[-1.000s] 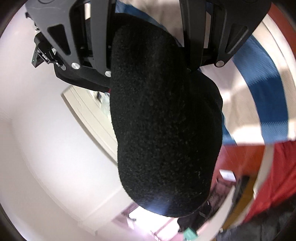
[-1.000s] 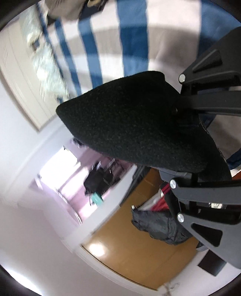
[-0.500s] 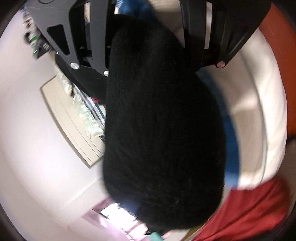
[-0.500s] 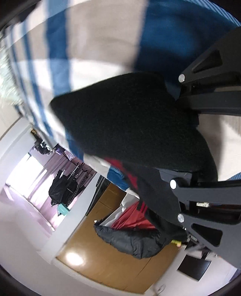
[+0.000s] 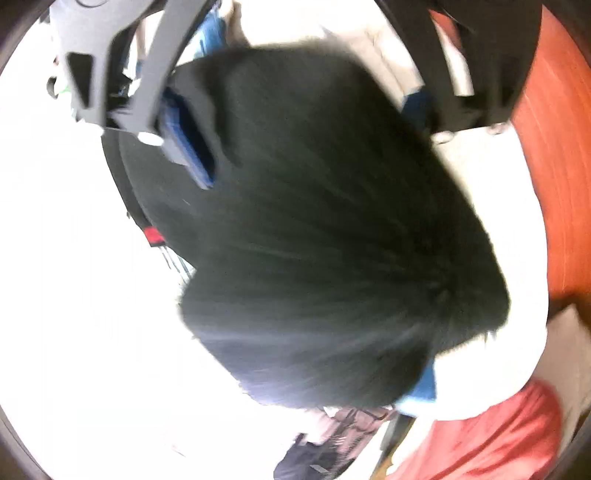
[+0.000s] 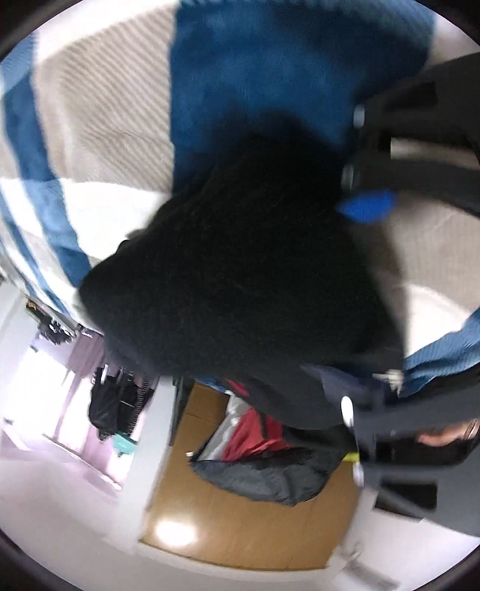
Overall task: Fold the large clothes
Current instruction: 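Lower the black bundle onto the bedspread with both tools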
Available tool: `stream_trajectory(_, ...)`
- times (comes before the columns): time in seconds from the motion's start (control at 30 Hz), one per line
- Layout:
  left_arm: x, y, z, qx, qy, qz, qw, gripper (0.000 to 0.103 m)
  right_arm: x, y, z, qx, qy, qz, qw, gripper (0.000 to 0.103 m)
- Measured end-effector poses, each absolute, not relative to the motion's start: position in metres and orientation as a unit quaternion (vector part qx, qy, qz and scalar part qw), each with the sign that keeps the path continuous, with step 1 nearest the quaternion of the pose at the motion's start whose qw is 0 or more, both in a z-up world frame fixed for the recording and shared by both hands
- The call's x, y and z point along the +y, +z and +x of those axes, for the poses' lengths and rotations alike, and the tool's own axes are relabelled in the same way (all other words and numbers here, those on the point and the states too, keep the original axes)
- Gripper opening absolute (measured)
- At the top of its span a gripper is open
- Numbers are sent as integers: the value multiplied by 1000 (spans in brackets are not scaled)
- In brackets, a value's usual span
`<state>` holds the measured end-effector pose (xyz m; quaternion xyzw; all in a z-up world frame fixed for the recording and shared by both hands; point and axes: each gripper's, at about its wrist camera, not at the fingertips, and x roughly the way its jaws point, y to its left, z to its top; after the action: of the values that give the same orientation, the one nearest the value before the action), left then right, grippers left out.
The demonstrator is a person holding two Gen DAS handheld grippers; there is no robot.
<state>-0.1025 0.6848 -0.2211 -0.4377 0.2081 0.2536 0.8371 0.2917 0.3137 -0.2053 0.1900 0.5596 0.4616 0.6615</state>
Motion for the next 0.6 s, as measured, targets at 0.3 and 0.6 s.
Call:
stream_trajectory(0.3,598,-160,-107,224,254,-257,905,96,265,-126,243,411,522,122,738,98)
stream_trajectory(0.6,677,-183,-29,237,200,-260,915,96,322,-149,271,411,523,101,740,98)
